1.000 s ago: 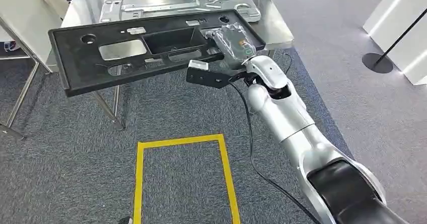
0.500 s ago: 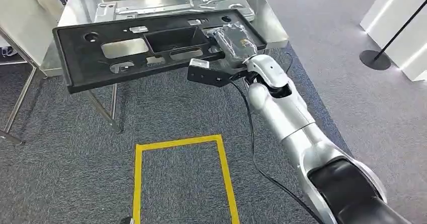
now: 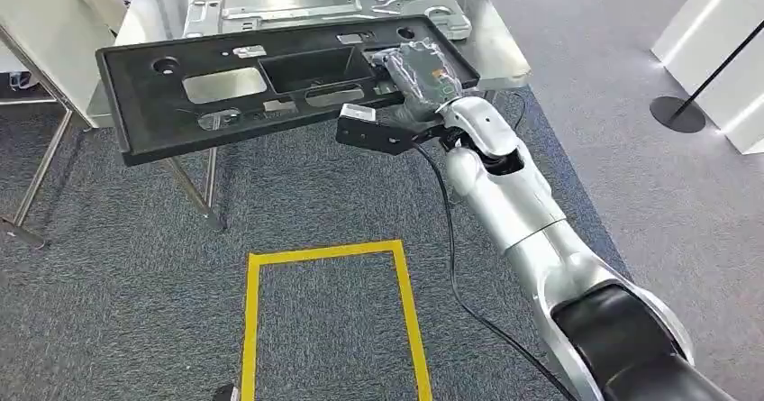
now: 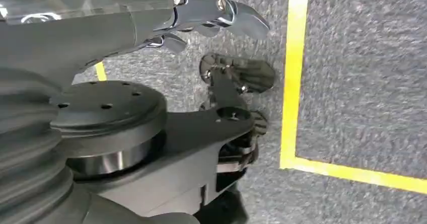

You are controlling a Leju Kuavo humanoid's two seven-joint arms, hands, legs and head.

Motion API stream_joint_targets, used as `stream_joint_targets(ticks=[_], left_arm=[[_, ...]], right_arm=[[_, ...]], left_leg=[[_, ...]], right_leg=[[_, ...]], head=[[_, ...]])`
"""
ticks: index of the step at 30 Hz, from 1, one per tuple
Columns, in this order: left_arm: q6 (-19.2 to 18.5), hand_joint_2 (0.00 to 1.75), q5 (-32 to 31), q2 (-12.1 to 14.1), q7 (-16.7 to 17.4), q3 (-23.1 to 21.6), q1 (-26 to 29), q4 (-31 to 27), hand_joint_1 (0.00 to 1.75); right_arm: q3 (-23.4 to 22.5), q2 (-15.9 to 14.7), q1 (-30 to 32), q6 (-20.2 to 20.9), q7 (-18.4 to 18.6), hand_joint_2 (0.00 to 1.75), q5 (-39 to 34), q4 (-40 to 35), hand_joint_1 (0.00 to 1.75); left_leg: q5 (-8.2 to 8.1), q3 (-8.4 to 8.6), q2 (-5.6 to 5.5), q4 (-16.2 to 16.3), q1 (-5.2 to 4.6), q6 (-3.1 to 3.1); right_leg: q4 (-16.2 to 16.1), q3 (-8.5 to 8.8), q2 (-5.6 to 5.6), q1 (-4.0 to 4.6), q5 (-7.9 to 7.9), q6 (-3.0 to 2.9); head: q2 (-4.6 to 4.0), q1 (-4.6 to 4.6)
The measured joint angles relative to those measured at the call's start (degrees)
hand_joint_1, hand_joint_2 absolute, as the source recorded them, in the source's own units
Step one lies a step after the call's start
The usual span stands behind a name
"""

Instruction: Take the parts from the cabinet and place them on the table.

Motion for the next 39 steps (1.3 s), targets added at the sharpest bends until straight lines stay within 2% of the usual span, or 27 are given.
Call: stream_joint_targets(ticks=[3, 5, 6, 8, 9, 10, 11, 12, 14, 15, 16, 19, 20, 21, 23, 24, 25, 26, 27, 29, 30, 32, 34, 35, 36, 37, 39], left_arm=[[0.00, 1.75, 0.00, 0.00, 0.02, 0.00, 0.04, 0.00, 0.00], [0.00, 1.75, 0.00, 0.04, 0.02, 0.00, 0.06, 0.00, 0.00], [0.00, 1.75, 0.00, 0.04, 0.02, 0.00, 0.05, 0.00, 0.00], [0.00, 1.75, 0.02, 0.07, 0.02, 0.02, 0.08, 0.00, 0.00], [0.00, 1.75, 0.02, 0.07, 0.02, 0.02, 0.13, 0.00, 0.00], [0.00, 1.75, 0.02, 0.07, 0.02, 0.02, 0.20, 0.00, 0.00], [0.00, 1.75, 0.02, 0.07, 0.02, 0.02, 0.25, 0.00, 0.00], [0.00, 1.75, 0.02, 0.07, 0.02, 0.02, 0.24, 0.00, 0.00], [0.00, 1.75, 0.02, 0.09, 0.02, 0.02, 0.19, 0.00, 0.00], [-0.02, 1.75, 0.07, 0.09, 0.02, 0.02, 0.14, 0.00, 0.00], [-0.11, 1.75, 0.15, 0.09, -0.13, 0.04, 0.13, 0.00, 0.00], [-0.20, 1.75, 0.59, 0.09, -0.33, 0.11, 0.21, 0.00, 0.00], [-0.20, 1.75, 0.61, 0.07, -0.33, 0.11, 0.23, 0.00, 0.00], [-0.22, 1.75, 0.63, 0.07, -0.35, 0.13, 0.21, 0.00, 0.00], [-0.22, 1.75, 0.63, 0.07, -0.35, 0.13, 0.10, 0.00, 0.00], [-0.22, 1.75, 0.63, 0.07, -0.35, 0.13, 0.13, 0.00, 0.00], [-0.22, 1.75, 0.63, 0.09, -0.35, 0.13, 0.17, 0.00, 0.00], [-0.22, 1.75, 0.63, 0.09, -0.35, 0.13, 0.22, 0.00, 0.00], [-0.22, 1.75, 0.63, 0.07, -0.35, 0.13, 0.21, 0.00, 0.00], [-0.28, 1.75, 0.63, 0.07, -0.35, 0.13, 0.18, 0.00, 0.00], [-0.37, 1.75, 0.61, -0.02, -0.35, 0.13, 0.20, 0.02, 0.00], [-0.39, 1.75, 0.57, -0.04, -0.42, 0.13, 0.12, 0.00, 0.00], [-0.39, 1.75, 0.48, -0.07, -0.42, 0.13, 0.15, 0.00, 0.00], [-0.39, 1.75, 0.44, -0.02, -0.44, 0.13, 0.15, 0.00, 0.00], [-0.44, 1.75, 0.39, -0.04, -0.46, 0.13, 0.16, 0.00, 0.00], [-0.46, 1.75, 0.39, -0.04, -0.46, 0.13, 0.15, 0.00, 0.00], [-0.55, 1.75, 0.39, -0.02, -0.48, 0.13, 0.19, 0.00, 0.00]], right_arm=[[0.00, 0.02, 0.11, 0.02, 0.04, 1.75, 0.04, 0.00, 1.75], [0.00, 0.11, 0.04, 0.02, 0.00, 1.75, 0.04, 0.00, 1.75], [0.02, 0.20, -0.07, 0.02, 0.02, 1.75, 0.04, 0.00, 1.75], [0.04, 0.33, -0.06, 0.04, -0.02, 1.75, 0.04, 0.00, 1.75], [0.11, 0.37, 0.09, 0.07, -0.02, 1.75, 0.05, 0.02, 1.75], [0.18, 0.37, 0.20, 0.11, -0.02, 1.75, 0.07, 0.07, 1.75], [0.22, 0.37, 0.27, 0.11, -0.02, 1.75, 0.07, 0.07, 1.75], [0.22, 0.37, 0.26, 0.11, -0.02, 1.75, 0.07, 0.07, 1.75], [0.22, 0.39, 0.16, 0.11, -0.02, 1.75, 0.07, 0.07, 1.75], [0.22, 0.39, 0.07, 0.09, -0.02, 1.75, 0.04, 0.07, 1.75], [0.22, 0.39, 0.03, 0.09, -0.02, 1.75, 0.07, 0.09, 1.75], [0.24, 0.39, 0.02, 0.07, -0.11, 1.75, 0.07, 0.17, 1.75], [0.22, 0.39, 0.00, 0.02, -0.13, 1.75, 0.07, 0.17, 1.75], [0.20, 0.39, -0.09, 0.02, -0.18, 1.75, 0.07, 0.17, 1.75], [0.20, 0.39, -0.08, 0.02, -0.20, 1.75, 0.07, 0.24, 1.75], [0.20, 0.39, 0.04, 0.02, -0.20, 1.75, 0.07, 0.39, 1.75], [0.20, 0.37, 0.18, 0.02, -0.20, 1.75, 0.07, 0.50, 1.75], [0.20, 0.37, 0.30, 0.02, -0.20, 1.75, 0.07, 0.63, 1.75], [0.20, 0.37, 0.30, 0.02, -0.20, 1.75, 0.07, 0.66, 1.75], [0.20, 0.37, -0.03, 0.00, -0.26, 1.75, 0.07, 0.66, 1.75], [0.20, 0.37, -0.21, 0.00, -0.31, 1.75, 0.07, 0.66, 1.75], [0.20, 0.41, -0.31, -0.04, -0.37, 1.75, 0.07, 0.66, 1.75], [0.20, 0.37, -0.28, -0.02, -0.35, 1.75, 0.07, 0.70, 1.75], [0.20, 0.39, -0.29, -0.04, -0.37, 1.75, 0.07, 0.68, 1.75], [0.20, 0.42, -0.32, -0.04, -0.37, 1.75, 0.07, 0.68, 1.75], [0.20, 0.42, -0.39, -0.04, -0.37, 1.75, 0.04, 0.68, 1.75], [0.24, 0.42, -0.23, -0.02, -0.39, 1.75, 0.04, 0.70, 1.75]], left_leg=[[0.19, 0.04, 0.05, -0.40, 0.32, -0.87], [-0.59, -0.04, 0.08, 0.09, 0.24, -1.49], [-2.29, -0.95, 0.17, 2.29, 0.18, -1.68], [-6.87, -5.17, 0.19, 11.73, 0.45, -2.15], [-8.39, -7.40, 0.19, 16.40, 0.48, -2.36], [-8.31, -8.34, 0.20, 18.15, 0.50, -2.50], [-6.84, -7.83, 0.21, 16.73, 0.58, -2.56], [-4.52, -6.01, 0.24, 12.99, 0.65, -2.55], [0.50, -0.75, 0.33, 2.17, 0.87, -2.42], [-0.63, 0.42, 0.25, 0.51, 0.59, -2.14], [-0.31, 0.21, 0.16, 0.27, 0.52, -1.49], [-0.11, -0.06, 0.06, 0.17, 0.36, -0.59], [0.22, 0.16, 0.14, -0.31, 0.74, -0.09], [0.32, 0.17, 0.16, -0.45, 0.73, 0.24], [0.32, 0.10, 0.20, -0.43, 0.69, 0.41], [0.31, 0.10, 0.20, -0.41, 0.65, 0.43], [0.31, 0.09, 0.19, -0.37, 0.64, 0.43], [0.30, 0.12, 0.17, -0.33, 0.64, 0.42], [0.27, 0.13, 0.10, -0.26, 0.64, 0.39], [0.13, 0.25, 0.01, -0.16, 0.59, 0.18], [0.07, 0.16, 0.01, -0.16, 0.51, 0.04], [0.16, -0.09, 0.01, -0.19, 0.40, -0.58], [0.30, 0.18, 0.04, -0.66, 0.48, -1.27], [-0.26, -0.04, 0.11, -0.44, 0.38, -1.58], [-1.18, -0.31, 0.16, 0.78, 0.46, -1.82], [-3.13, -1.71, 0.16, 4.07, 0.48, -1.97], [-7.47, -6.56, 0.17, 14.27, 0.57, -2.40]], right_leg=[[-0.06, -0.16, 0.11, 0.21, 0.16, -0.25], [-1.22, 0.49, -0.05, -0.52, 0.72, -0.85], [-1.43, 0.65, -0.09, -0.59, 0.82, -1.16], [-1.39, 0.65, -0.10, -0.54, 0.75, -1.31], [-1.36, 0.65, -0.11, -0.51, 0.74, -1.32], [-1.27, 0.65, -0.11, -0.52, 0.71, -1.33], [-1.16, 0.67, -0.09, -0.54, 0.63, -1.31], [-0.99, 0.69, -0.04, -0.57, 0.52, -1.25], [-0.39, 0.75, 0.05, -0.61, 0.02, -0.85], [-0.08, 0.53, 0.08, -0.21, -0.18, -0.51], [0.11, 0.29, 0.21, -0.16, -0.14, -0.31], [-0.13, 0.28, 0.06, -0.27, 0.05, 0.60], [0.33, 0.10, 0.05, -0.46, -0.54, 0.89], [2.32, -0.75, 0.04, -0.48, -2.10, 1.07], [11.57, -4.95, 0.05, -0.62, -6.68, 1.49], [15.95, -7.04, 0.05, -0.66, -8.28, 1.60], [18.62, -8.36, 0.04, -0.68, -8.79, 1.63], [18.25, -8.32, 0.05, -0.68, -7.86, 1.57], [15.04, -6.81, 0.04, -0.68, -5.66, 1.41], [3.81, -1.44, 0.05, -0.61, -0.28, 0.77], [0.24, 0.15, 0.05, -0.45, -0.12, 0.42], [-0.18, 0.13, 0.07, 0.01, -0.02, 0.26], [-0.34, 0.15, 0.16, 0.10, 0.07, -0.32], [-1.07, 0.55, 0.05, -0.65, 0.46, -0.82], [-1.29, 0.78, 0.03, -0.58, 0.52, -1.08], [-1.28, 0.82, -0.04, -0.58, 0.49, -1.28], [-1.24, 0.84, -0.04, -0.49, 0.39, -1.44]], head=[[-0.02, 0.11], [-0.02, 0.11], [0.00, -0.15], [0.00, -0.22], [0.00, -0.24], [-0.02, -0.24], [-0.02, -0.24], [-0.02, -0.24], [-0.02, -0.26], [0.00, -0.20], [0.00, -0.17], [-0.02, -0.20], [0.00, -0.22], [0.00, 0.11], [0.00, 0.11], [-0.02, 0.13], [0.00, 0.13], [0.00, 0.15], [-0.02, 0.15], [-0.02, 0.13], [-0.02, 0.13], [-0.02, 0.16], [0.00, 0.15], [0.00, 0.02], [-0.02, 0.04], [-0.02, -0.09], [-0.02, -0.02]])
